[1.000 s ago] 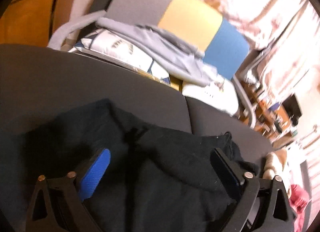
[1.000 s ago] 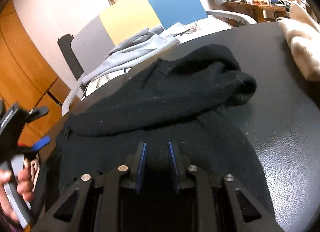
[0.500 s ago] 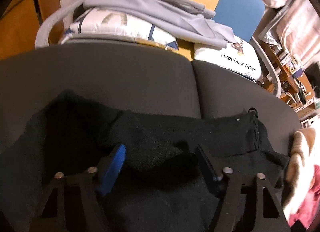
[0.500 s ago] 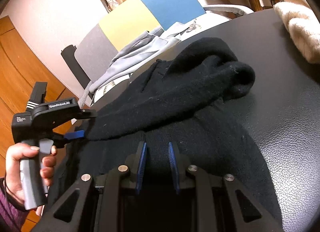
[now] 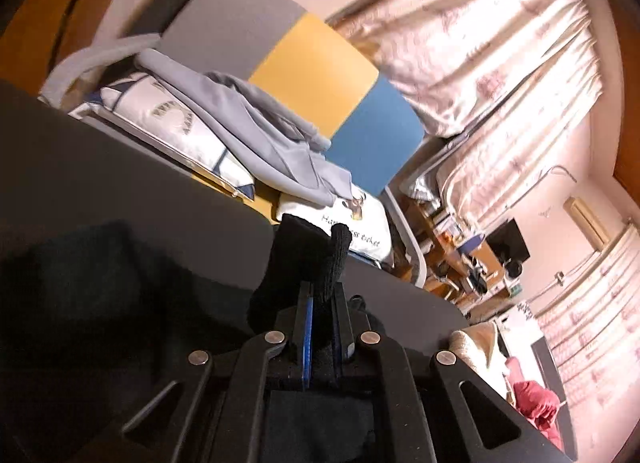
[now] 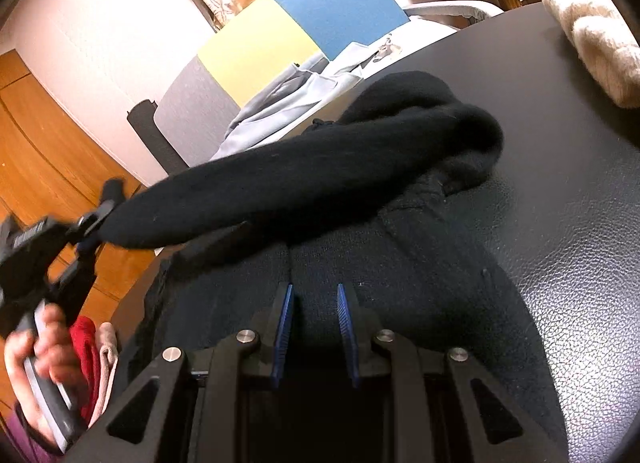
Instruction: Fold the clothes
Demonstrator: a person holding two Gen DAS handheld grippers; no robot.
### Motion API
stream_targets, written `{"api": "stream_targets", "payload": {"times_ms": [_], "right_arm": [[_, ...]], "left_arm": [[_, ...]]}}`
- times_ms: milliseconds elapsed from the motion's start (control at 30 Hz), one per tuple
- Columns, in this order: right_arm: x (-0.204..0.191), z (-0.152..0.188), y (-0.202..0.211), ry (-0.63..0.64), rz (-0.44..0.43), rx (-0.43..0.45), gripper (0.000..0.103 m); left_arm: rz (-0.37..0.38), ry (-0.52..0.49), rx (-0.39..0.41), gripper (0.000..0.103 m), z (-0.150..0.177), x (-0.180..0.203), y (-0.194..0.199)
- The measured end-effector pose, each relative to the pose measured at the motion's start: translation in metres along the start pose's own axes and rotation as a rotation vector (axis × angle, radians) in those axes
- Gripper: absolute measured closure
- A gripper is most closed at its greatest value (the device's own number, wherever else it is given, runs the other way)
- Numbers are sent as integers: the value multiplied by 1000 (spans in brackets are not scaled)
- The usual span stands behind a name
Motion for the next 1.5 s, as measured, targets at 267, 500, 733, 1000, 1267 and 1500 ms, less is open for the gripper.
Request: {"api": "stream_targets", "payload": {"times_ms": [267,500,733,1000,1267,1500], "right_arm": [[1,-2,0,-2,-4,0,80],[0,-2,0,1,1,-1,80],[5,-3,2,-21,-28,8,80],[24,-15,16,-108,-27,41,81],[40,-44,12,-144,-6,-9,91],[43,-37,18,-147,-19,-19,88]], "left_arm": [[-50,224,-52,61,55,-69,7],[-86,415,-59,18,45,-75,3],[-245,413,-141,86,37,-68,-12],[22,433,-77,87,5,-48,9],[63,358,-17,87,-24,-40,21],[-230,180,-86,19,13,-57,17]]}}
Point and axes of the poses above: each gripper's, at about its wrist camera, not at the fingertips, and y roughly against the way its jaws point, x to its right, z to its underside, the point moved 2 cm from there along -y, roughly the way its jaws point, and after that the axes turned 3 degrees about y, right-handed, at the moved point
